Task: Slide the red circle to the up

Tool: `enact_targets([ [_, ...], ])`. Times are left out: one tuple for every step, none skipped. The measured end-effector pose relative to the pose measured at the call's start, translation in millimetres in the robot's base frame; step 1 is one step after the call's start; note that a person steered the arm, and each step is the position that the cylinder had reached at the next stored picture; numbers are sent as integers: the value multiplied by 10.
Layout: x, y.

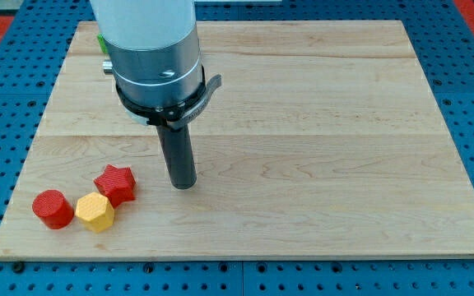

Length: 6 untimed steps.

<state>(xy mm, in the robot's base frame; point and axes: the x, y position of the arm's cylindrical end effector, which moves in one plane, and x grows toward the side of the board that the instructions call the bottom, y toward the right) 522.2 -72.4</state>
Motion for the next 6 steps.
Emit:
enact_targets([
  [0, -2],
  [60, 142],
  [897, 230],
  [968, 58],
  [958, -638],
  [929, -1350],
])
